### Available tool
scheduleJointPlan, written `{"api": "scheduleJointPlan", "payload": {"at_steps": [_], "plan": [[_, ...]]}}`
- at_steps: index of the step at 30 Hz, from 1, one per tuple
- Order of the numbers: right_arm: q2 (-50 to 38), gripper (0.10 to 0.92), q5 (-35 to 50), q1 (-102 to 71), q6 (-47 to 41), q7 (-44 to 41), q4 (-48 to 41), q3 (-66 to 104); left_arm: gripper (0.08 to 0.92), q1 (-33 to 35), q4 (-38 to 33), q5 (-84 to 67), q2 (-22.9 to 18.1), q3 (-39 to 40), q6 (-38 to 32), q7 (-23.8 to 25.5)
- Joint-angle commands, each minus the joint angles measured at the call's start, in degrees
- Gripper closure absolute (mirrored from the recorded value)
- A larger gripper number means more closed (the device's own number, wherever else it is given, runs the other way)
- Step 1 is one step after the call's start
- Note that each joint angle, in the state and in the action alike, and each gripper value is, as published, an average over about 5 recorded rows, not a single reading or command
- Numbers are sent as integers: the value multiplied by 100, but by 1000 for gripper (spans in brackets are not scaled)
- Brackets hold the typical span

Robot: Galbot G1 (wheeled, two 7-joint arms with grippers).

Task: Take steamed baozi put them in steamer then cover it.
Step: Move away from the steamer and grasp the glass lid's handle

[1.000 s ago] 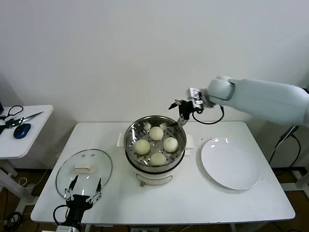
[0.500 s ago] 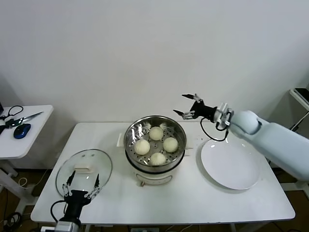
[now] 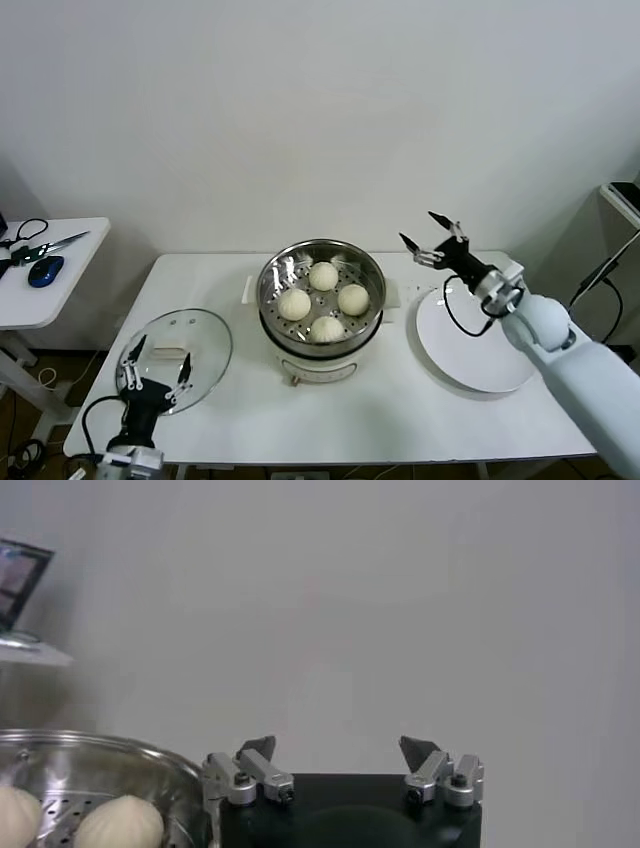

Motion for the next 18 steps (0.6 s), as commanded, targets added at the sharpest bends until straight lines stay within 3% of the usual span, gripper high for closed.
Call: {"api": "scheduleJointPlan", "payload": {"at_steps": [1, 10, 18], "plan": [[911, 203, -559, -2675, -562, -58, 774, 2756, 177, -198, 429, 5031, 126, 19, 120, 109], [1130, 203, -851, -2986, -554, -71, 625, 2879, 177, -1027, 1759, 5544, 286, 150, 176, -228], [1171, 203, -1065, -3086, -491, -170, 446, 2959, 177, -1629, 2489, 5230, 423, 186, 237, -415]]}}
